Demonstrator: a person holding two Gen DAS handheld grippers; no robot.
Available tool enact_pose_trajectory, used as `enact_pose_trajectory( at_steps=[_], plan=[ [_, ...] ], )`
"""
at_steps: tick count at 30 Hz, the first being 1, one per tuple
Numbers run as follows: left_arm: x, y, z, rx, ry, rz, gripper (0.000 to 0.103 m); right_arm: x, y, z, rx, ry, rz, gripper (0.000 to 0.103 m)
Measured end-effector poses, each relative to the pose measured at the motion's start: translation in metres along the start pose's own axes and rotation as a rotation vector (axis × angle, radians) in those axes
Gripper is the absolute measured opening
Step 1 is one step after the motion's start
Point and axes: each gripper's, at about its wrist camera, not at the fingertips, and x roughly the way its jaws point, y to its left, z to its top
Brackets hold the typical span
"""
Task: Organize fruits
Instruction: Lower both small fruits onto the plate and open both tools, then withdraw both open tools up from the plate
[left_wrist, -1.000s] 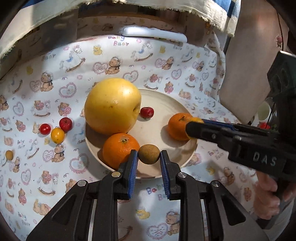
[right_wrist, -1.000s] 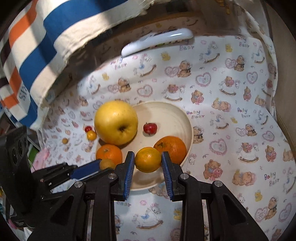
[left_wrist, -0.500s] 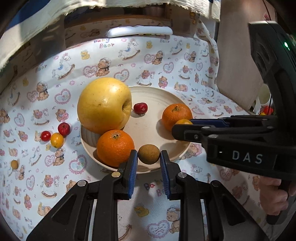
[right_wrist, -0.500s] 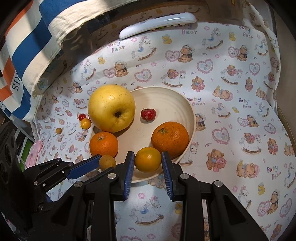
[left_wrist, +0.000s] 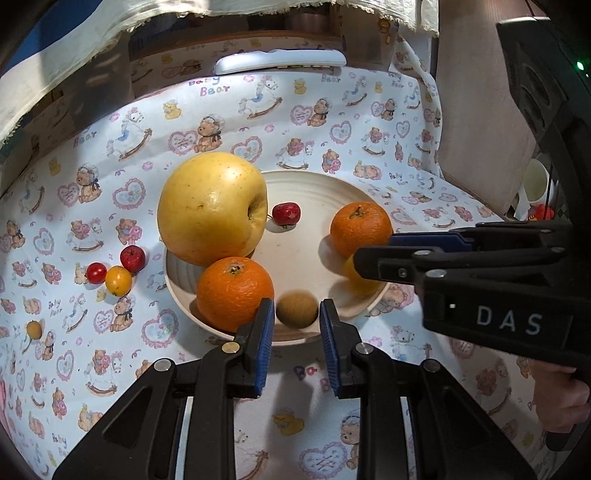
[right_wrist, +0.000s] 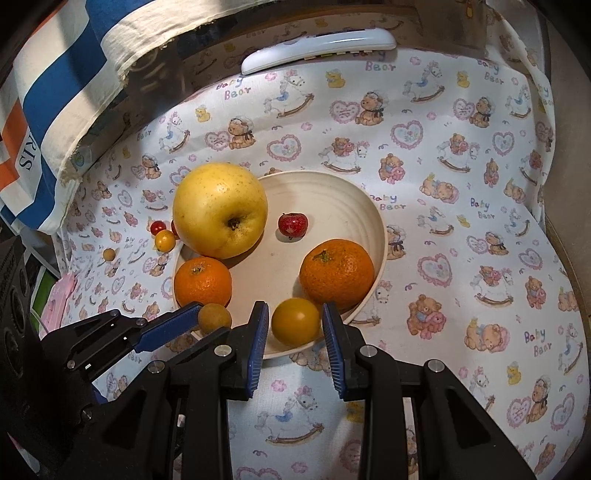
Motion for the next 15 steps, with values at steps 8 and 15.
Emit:
enact_pose_trajectory(
  at_steps=[8, 15],
  plan=[
    [-0.012, 0.003, -0.001, -0.004, -0.023, 0.001, 0.037, -0.013, 0.001, 0.001, -0.013, -0.054, -0.021, 0.031],
    [-0.049, 0.012, 0.004, -0.037, -0.193, 0.049, 0.062, -0.034, 0.003, 0.004, -0.037, -0.177, -0.091, 0.032]
  ],
)
